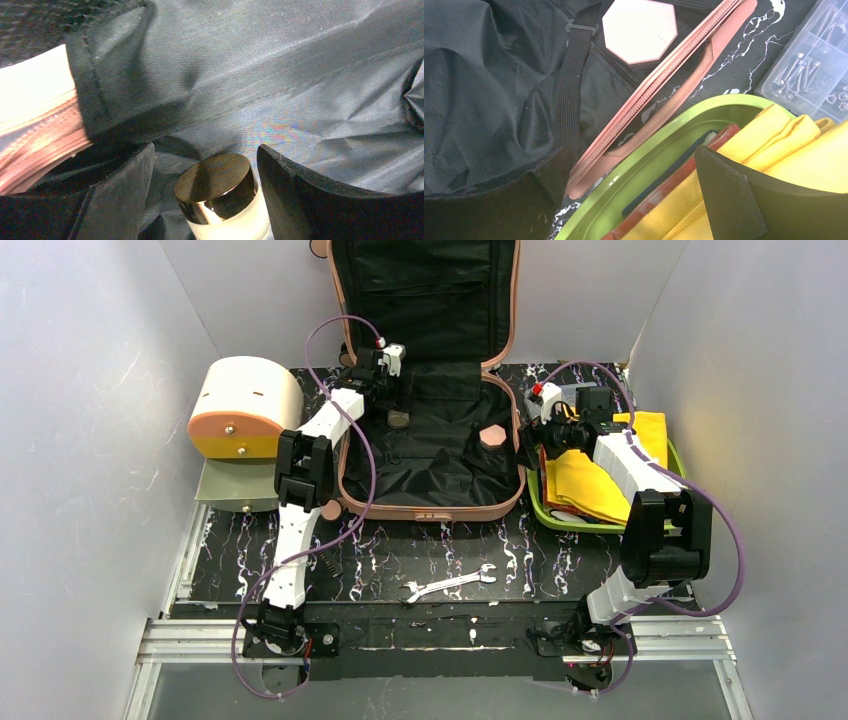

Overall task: Open, take out, and arrange the luggage
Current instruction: Adjust the makeup in the opened luggage.

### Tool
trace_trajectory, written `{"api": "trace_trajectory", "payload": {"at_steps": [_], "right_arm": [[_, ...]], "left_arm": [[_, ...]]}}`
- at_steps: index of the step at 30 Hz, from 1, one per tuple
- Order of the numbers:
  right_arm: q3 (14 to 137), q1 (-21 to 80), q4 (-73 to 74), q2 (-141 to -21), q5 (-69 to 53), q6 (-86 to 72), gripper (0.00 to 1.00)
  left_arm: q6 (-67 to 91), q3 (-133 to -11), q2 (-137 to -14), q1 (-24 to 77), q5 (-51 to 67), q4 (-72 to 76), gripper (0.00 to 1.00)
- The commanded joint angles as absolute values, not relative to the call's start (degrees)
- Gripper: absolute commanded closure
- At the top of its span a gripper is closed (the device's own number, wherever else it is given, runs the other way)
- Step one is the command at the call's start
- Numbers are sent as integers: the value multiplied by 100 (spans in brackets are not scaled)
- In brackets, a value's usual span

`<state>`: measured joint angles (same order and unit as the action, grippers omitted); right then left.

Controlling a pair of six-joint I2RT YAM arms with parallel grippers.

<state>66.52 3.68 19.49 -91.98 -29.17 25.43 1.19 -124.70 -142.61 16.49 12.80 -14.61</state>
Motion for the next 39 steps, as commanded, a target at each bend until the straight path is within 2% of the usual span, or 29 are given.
{"api": "trace_trajectory", "payload": {"at_steps": [1, 7, 11, 19, 27, 39], "right_arm": [[6626, 249, 2065, -9269, -2759, 2671, 0], [6627, 250, 2074, -9253, -2785, 2681, 0], [6634, 250, 2083, -9241, -2804, 2681, 0], [6627, 250, 2083, -9178, -2769, 2681, 0], [6618, 244, 2083, -9119, -2803, 2655, 0], [6609, 196, 2065, -9080, -2852, 2610, 0]], "left_arm": [[26, -12707, -14385, 1719, 1262, -1726, 30], [26, -12316, -14128, 1727, 1332, -1656, 57], [30, -12101, -13861, 1727, 1343, -1506, 69], [172, -11260, -12984, 1725, 1983, -974, 70], [106, -9695, -12390, 1723, 2948, -514, 70], [-132, -9461, -12359, 1696, 2991, -810, 70]]}}
